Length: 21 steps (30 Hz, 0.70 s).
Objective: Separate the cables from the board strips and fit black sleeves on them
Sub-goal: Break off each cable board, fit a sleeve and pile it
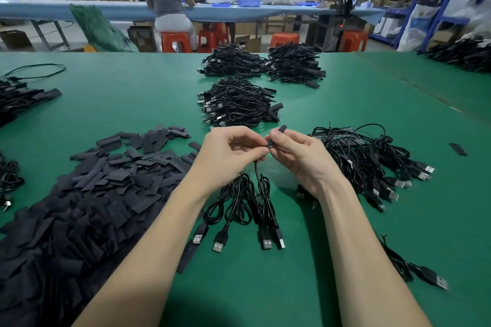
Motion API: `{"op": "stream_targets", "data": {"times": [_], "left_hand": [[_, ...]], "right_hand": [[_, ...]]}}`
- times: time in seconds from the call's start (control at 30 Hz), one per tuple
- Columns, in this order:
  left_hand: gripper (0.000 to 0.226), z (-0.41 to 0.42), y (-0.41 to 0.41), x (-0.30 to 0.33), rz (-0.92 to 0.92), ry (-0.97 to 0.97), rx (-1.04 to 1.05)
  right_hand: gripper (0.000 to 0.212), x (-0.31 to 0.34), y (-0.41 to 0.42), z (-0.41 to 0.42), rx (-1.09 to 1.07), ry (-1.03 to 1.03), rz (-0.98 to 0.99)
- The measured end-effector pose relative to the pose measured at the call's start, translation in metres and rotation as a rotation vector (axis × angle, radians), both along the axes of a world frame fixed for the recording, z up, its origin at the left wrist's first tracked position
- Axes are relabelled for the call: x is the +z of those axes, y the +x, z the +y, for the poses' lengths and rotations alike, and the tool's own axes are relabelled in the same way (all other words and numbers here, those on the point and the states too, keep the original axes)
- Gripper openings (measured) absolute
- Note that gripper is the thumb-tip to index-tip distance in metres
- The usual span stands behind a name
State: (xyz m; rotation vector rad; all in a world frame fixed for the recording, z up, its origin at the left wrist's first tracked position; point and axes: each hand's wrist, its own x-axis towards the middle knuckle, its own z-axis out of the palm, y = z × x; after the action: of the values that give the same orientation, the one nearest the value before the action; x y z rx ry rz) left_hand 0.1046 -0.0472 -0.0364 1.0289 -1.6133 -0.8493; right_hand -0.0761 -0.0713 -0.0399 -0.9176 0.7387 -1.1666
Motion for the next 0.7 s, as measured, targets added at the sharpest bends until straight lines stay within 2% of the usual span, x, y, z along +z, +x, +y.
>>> {"op": "stream_targets", "data": {"times": [0.4, 0.57, 0.7], "left_hand": [[0.010, 0.000, -0.005, -0.005, 0.143, 0.017, 0.022], [0.011, 0.000, -0.005, -0.005, 0.155, 0.034, 0.040], [0.012, -0.001, -0.006, -0.006, 0.182, 0.028, 0.066]], "right_hand": [[0.033, 0.003, 0.007, 0.005, -0.050, -0.044, 0.009], [0.021, 0.003, 0.009, 0.005, -0.129, -0.056, -0.021], [0.021, 0.003, 0.014, 0.005, -0.168, -0.066, -0.026]]}}
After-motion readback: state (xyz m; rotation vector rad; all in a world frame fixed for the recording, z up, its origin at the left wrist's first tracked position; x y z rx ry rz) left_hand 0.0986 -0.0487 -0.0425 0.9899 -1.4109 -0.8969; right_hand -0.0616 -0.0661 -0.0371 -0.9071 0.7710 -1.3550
